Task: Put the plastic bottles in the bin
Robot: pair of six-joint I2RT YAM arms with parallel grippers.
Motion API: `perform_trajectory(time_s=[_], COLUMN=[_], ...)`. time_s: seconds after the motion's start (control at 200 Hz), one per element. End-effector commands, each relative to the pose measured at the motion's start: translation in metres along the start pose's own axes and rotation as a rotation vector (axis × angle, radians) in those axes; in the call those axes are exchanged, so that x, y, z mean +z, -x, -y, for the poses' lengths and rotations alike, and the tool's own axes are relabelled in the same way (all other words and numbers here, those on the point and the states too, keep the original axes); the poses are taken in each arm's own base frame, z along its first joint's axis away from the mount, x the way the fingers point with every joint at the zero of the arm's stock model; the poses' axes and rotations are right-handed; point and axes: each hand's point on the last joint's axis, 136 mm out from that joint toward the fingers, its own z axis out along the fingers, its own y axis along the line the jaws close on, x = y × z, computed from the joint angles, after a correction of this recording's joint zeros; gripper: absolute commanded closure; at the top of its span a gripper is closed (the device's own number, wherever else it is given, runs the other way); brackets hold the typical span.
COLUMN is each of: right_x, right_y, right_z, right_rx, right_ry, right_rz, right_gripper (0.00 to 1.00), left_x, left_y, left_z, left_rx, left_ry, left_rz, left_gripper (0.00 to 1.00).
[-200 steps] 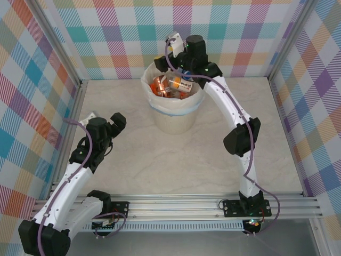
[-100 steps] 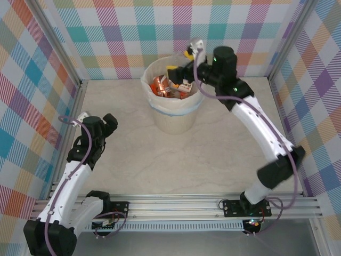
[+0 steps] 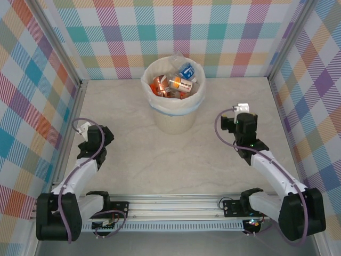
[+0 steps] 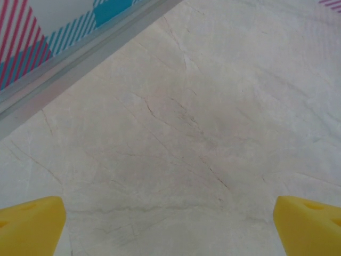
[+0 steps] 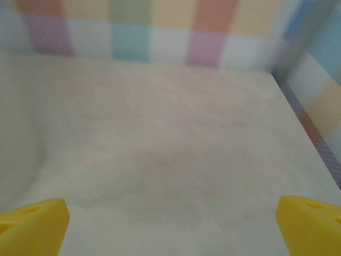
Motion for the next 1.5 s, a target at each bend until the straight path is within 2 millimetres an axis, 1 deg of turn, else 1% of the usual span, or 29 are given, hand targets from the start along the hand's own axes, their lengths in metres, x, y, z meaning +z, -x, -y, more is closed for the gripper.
perform_trajectory(time_s=[0.0,0.065,0.135,0.165,0.195,0.215,0.225,0.255,0.27,0.335,0.39,0.415,0.43,0.485,0.53,0.585,0.61,0.635,0.66,0.725,0.77,0.81,0.865,0.905,0.925,0.97,1.02,1.05,1.495], right_x=[0.007,0.017,0.027,0.031,0.035,0.036,0.037,0.038,0.039,0.041,0.042,0.043,0.042,0.042,0.042,0.042,0.043,0.044,0.045,0.045,0.044,0.042,0.044,0.049,0.052,0.064,0.081,0.079,0.08], right_y=[-0.014,-0.038,-0.053,-0.059,-0.064,-0.066,-0.064,-0.059,-0.06,-0.054,-0.05,-0.053,-0.046,-0.043,-0.041,-0.04,-0.04,-0.041,-0.044,-0.047,-0.049,-0.053,-0.059,-0.055,-0.055,-0.062,-0.06,-0.06,-0.06], right_z=[0.027,0.028,0.012,0.008,0.006,0.003,0.002,-0.002,-0.004,-0.011,-0.016,-0.018,-0.018,-0.021,-0.023,-0.025,-0.025,-0.025,-0.025,-0.022,-0.02,-0.019,-0.017,-0.014,-0.01,-0.001,0.006,0.005,0.006], right_rx=[0.131,0.154,0.169,0.175,0.175,0.173,0.164,0.144,0.134,0.107,0.086,0.08,0.079,0.075,0.071,0.065,0.069,0.07,0.068,0.073,0.079,0.086,0.092,0.101,0.111,0.138,0.162,0.162,0.165], right_ry=[-0.1,-0.08,0.051,0.082,0.102,0.12,0.13,0.156,0.167,0.21,0.239,0.252,0.255,0.273,0.288,0.301,0.3,0.298,0.297,0.277,0.264,0.257,0.243,0.219,0.199,0.137,0.082,0.1,0.095], right_rz=[0.048,0.006,0.002,0.003,-0.007,-0.033,-0.031,-0.013,-0.011,0.031,0.055,0.049,0.08,0.106,0.119,0.138,0.146,0.153,0.156,0.192,0.22,0.237,0.248,0.264,0.249,0.145,0.083,0.089,0.085], right_gripper=[0.0,0.0,0.0,0.0,0.0,0.0,0.0,0.0,0.0,0.0,0.0,0.0,0.0,0.0,0.0,0.0,0.0,0.0,0.0,0.0,0.0,0.0,0.0,0.0,0.0,0.0,0.0,0.0,0.0], left_x=[0.013,0.024,0.036,0.041,0.044,0.045,0.046,0.047,0.047,0.044,0.04,0.037,0.035,0.031,0.033,0.034,0.038,0.043,0.044,0.051,0.05,0.05,0.05,0.05,0.049,0.049,0.049,0.049,0.05], left_y=[0.012,0.005,-0.007,-0.013,-0.013,-0.014,-0.015,-0.015,-0.014,-0.01,-0.008,-0.005,-0.003,0.001,-0.003,-0.01,-0.017,-0.021,-0.018,-0.019,-0.016,-0.016,-0.015,-0.015,-0.015,-0.015,-0.015,-0.015,-0.017], left_z=[0.024,0.034,0.047,0.054,0.062,0.065,0.068,0.075,0.078,0.091,0.093,0.093,0.093,0.092,0.09,0.097,0.098,0.098,0.101,0.096,0.096,0.09,0.091,0.091,0.09,0.09,0.091,0.092,0.095], left_rx=[0.007,0.037,0.078,0.093,0.111,0.128,0.134,0.147,0.151,0.195,0.235,0.245,0.246,0.269,0.259,0.28,0.288,0.293,0.289,0.294,0.302,0.298,0.298,0.298,0.298,0.296,0.301,0.304,0.316], left_ry=[-0.117,-0.152,-0.196,-0.226,-0.253,-0.258,-0.268,-0.304,-0.32,-0.39,-0.404,-0.413,-0.416,-0.427,-0.434,-0.481,-0.483,-0.476,-0.475,-0.396,-0.361,-0.311,-0.308,-0.307,-0.307,-0.306,-0.309,-0.311,-0.32], left_rz=[0.075,0.054,0.005,-0.017,-0.032,-0.044,-0.046,-0.044,-0.039,0.006,0.04,0.071,0.092,0.166,0.173,0.191,0.184,0.185,0.208,0.155,0.195,0.194,0.2,0.205,0.205,0.206,0.202,0.205,0.195], left_gripper=[0.0,0.0,0.0,0.0,0.0,0.0,0.0,0.0,0.0,0.0,0.0,0.0,0.0,0.0,0.0,0.0,0.0,0.0,0.0,0.0,0.0,0.0,0.0,0.0,0.0,0.0,0.0,0.0,0.0])
